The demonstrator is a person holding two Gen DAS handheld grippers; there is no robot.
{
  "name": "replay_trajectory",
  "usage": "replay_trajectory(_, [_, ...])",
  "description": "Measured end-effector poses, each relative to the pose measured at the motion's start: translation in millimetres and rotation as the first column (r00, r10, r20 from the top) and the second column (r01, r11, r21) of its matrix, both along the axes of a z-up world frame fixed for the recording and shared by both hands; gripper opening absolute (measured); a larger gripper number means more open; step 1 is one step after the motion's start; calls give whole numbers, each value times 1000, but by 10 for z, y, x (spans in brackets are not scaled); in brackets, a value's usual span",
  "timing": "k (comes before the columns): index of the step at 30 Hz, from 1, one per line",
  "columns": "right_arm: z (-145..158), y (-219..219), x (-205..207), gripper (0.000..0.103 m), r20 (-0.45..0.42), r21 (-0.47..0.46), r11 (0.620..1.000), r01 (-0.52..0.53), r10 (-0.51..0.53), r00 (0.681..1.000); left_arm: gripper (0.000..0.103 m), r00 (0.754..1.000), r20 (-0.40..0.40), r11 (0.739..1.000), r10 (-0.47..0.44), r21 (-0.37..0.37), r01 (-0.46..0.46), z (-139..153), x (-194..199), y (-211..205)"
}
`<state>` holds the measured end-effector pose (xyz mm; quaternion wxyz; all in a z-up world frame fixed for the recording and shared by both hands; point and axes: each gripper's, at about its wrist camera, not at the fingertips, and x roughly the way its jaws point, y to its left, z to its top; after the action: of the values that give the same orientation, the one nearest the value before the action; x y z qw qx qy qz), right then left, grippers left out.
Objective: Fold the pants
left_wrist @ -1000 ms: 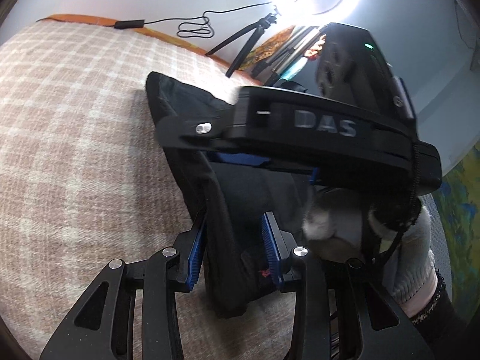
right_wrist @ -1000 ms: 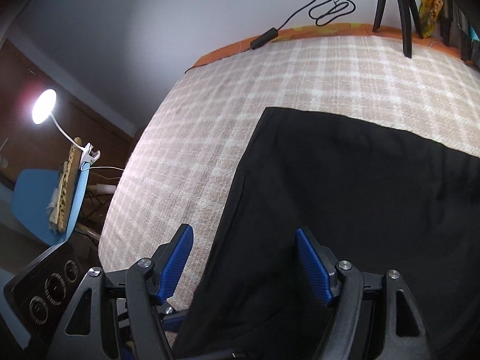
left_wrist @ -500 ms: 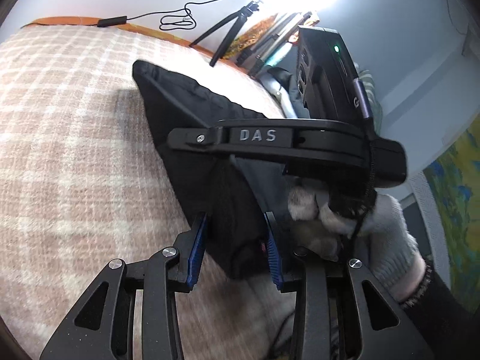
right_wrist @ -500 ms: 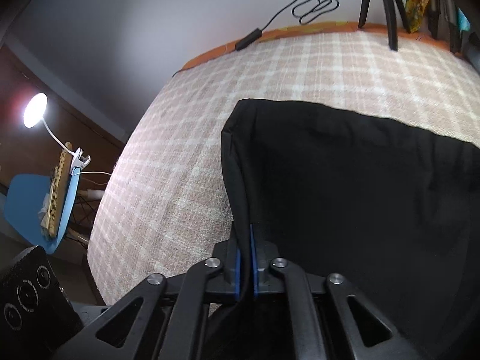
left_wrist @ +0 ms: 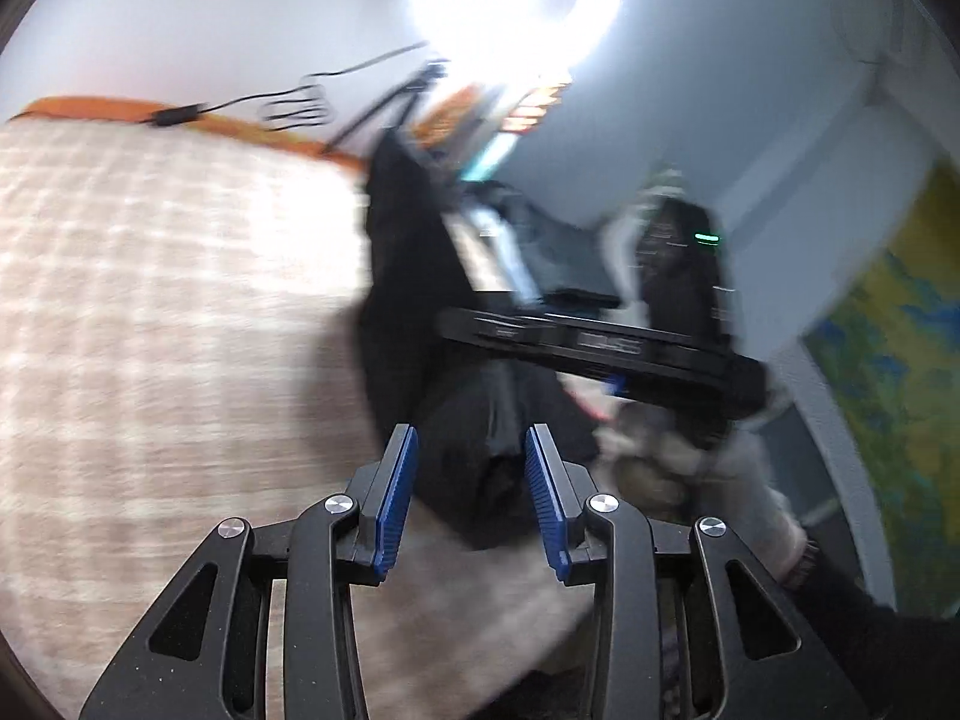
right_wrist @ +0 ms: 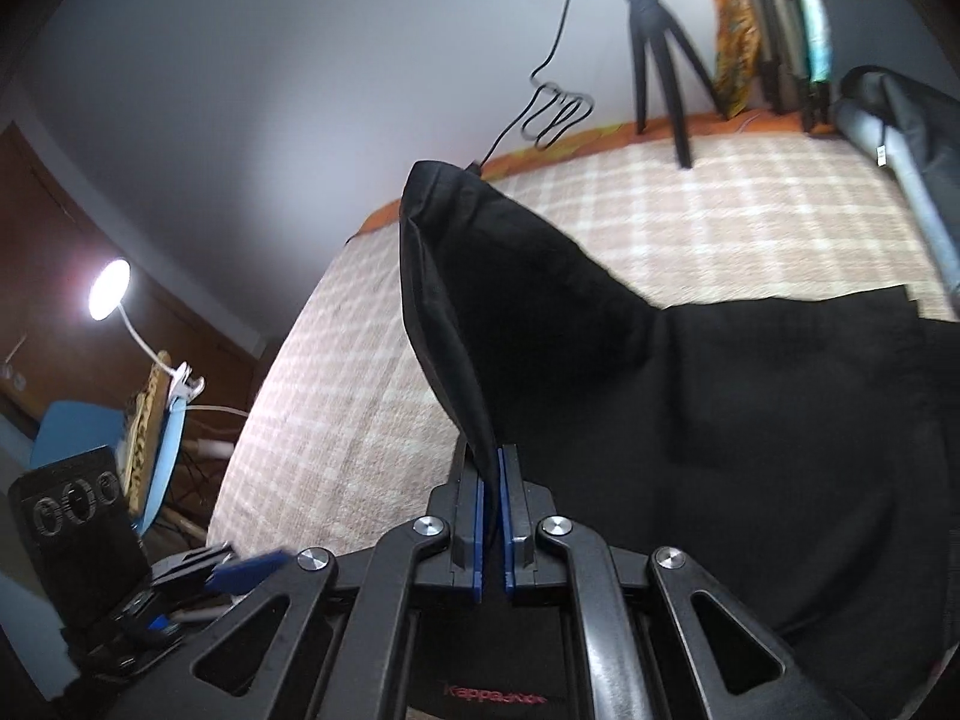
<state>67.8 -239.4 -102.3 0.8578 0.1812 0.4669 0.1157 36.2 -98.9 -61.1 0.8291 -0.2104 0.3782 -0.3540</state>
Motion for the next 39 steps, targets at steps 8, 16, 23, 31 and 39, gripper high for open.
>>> replay_trajectory(8, [316,-487,-124,1,77,32,994,103,-106,991,35,998,55,998,15,59,-18,86,99,-136])
replay_trajectory(16, [226,-1070,-336,1,51,-9,981,195,-194,980,35,996,85,977,-20,213,2,-130,323,-735])
replay_trajectory(23, [123,-1459,-401,1,19,-87,969,230,-230,973,35,988,52,955,-142,269,123,-377,349,-1432])
replay_trajectory(31, [1,-1775,-479,1,-5,-168,952,257,-261,965,35,976,42,933,-216,305,193,-458,238,-1730])
replay_trajectory(39, [-257,-1831,-484,1,-48,-251,936,247,-266,963,35,953,109,878,-284,430,212,-503,-68,-1993])
